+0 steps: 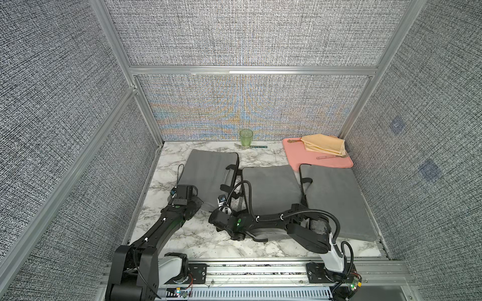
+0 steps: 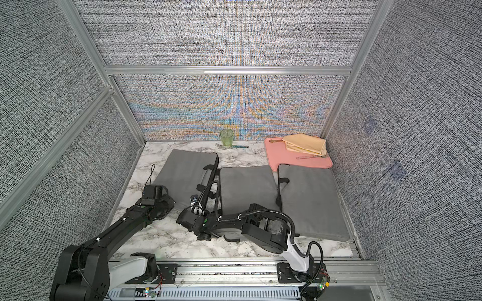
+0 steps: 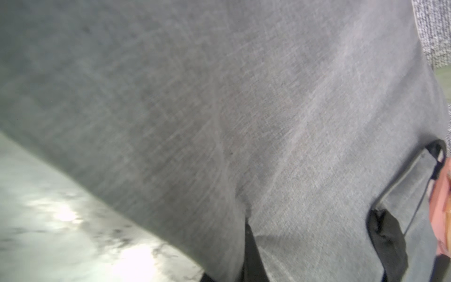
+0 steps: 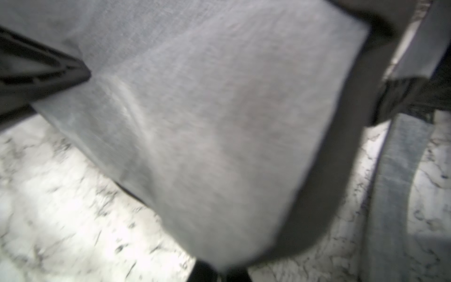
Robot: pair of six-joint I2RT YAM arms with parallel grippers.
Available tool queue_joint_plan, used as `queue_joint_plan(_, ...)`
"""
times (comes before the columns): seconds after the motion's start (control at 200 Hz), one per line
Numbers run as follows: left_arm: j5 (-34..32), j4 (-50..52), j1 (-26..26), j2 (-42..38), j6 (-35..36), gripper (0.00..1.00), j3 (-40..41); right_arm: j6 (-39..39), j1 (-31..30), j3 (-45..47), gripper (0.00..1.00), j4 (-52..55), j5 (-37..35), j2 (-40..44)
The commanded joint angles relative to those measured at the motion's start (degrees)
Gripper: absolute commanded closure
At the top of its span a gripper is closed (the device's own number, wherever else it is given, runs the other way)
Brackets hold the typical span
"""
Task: Put the mouse into the laptop bag
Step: Zip the zipper on the zippered laptop bag.
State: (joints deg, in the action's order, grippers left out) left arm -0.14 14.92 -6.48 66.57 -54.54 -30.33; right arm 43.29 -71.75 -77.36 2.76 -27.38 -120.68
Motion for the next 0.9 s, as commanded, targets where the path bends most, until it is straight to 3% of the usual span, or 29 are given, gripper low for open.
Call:
queue_joint_plan(0.0,-6.4,2.7,2.1,0.3,6.4,0.94,-3.1,-4.2,-0.4,-0.6,1.00,0.3,2.0,0.3)
queue_joint_plan(0.13,-1.0,2.9,7.5,6.4,8.2,0.94,-8.0,-7.3,-2.2,-3.9,1.00,0.0,5.3,-1.2)
queue_joint_plan(0.195,0.2,1.9,10.0,10.1,8.8,0.84,-10.4,-9.0,-3.2,-6.0,1.00,-0.4,7.2,-2.2)
queue_joint_plan(0.265,4.1,1.1,11.2,14.3,10.1,0.65,-13.2,-10.6,-3.9,-9.5,1.00,0.1,9.5,-3.8)
queue_joint_plan(0.335,8.0,5.3,11.5,17.2,10.4,0.32,-17.3,-11.1,-4.2,-13.0,1.00,0.8,11.1,-6.0)
queue_joint_plan(0.43,12.0,6.9,11.6,17.4,9.4,0.08,-16.5,-11.6,-3.7,-16.3,1.00,-0.2,12.3,-8.4)
queue_joint_plan(0.666,20.6,6.0,11.6,10.1,3.4,0.09,-5.5,-11.0,0.7,-21.5,1.00,-2.7,18.9,-12.5)
queue_joint_plan(0.896,22.7,7.4,11.7,4.3,1.3,0.09,-1.4,-11.4,2.4,-19.6,1.00,-5.9,21.0,-11.6)
